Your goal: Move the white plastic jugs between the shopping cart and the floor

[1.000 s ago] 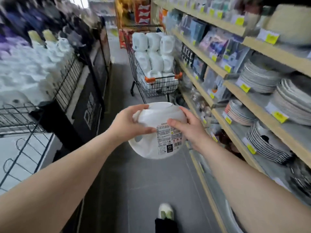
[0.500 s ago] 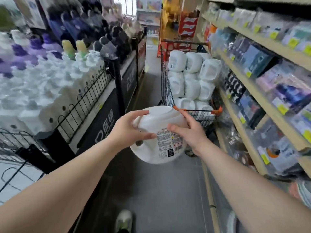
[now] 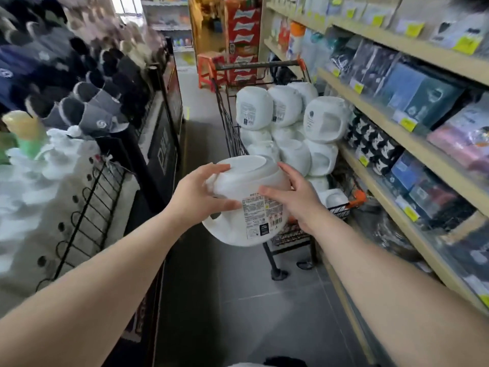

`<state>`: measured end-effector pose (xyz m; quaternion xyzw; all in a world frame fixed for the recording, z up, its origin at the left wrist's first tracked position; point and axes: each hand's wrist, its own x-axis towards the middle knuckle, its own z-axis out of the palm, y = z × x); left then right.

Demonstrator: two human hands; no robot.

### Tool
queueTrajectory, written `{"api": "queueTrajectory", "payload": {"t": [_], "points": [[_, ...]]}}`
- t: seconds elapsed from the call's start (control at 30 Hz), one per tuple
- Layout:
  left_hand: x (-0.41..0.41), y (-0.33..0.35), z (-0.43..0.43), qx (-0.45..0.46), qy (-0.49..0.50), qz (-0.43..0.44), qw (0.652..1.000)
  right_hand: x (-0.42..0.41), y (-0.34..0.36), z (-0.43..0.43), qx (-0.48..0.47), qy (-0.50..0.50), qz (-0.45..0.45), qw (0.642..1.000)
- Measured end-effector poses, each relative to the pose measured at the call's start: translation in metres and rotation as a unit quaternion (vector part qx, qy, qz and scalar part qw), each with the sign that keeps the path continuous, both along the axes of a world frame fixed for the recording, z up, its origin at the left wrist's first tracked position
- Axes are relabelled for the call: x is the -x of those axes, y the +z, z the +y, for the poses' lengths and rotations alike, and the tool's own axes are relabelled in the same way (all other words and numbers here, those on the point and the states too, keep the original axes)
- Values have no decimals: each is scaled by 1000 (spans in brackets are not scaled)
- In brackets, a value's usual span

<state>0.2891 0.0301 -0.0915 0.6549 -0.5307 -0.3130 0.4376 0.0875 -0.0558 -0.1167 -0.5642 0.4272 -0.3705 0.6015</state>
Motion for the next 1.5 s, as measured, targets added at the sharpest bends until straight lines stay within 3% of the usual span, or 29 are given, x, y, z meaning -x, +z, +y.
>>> {"api": "queueTrajectory", "payload": {"t": [0.33,0.67,1.0,1.17,1.37,1.5], "points": [[-31,-20,-205,-14,-78,13,997,-22,-24,-171,-9,-88,17,996],[-32,-22,-398,5,-198,-90,976,-14,-24,-316,-20,-178,57,982],[-18,-41,-576,29,-425,-183,886,-27,-45,-387,-28,-373,89,923],[-20,-55,-615,50,-505,-232,830,-52,-57,-396,-52,-449,175,875],[-26,-62,-635,63,-538,-256,800,-79,-70,-405,-51,-499,208,840],[-28,-64,-633,107,-531,-334,771,-89,-68,-409,-47,-477,273,834]]}}
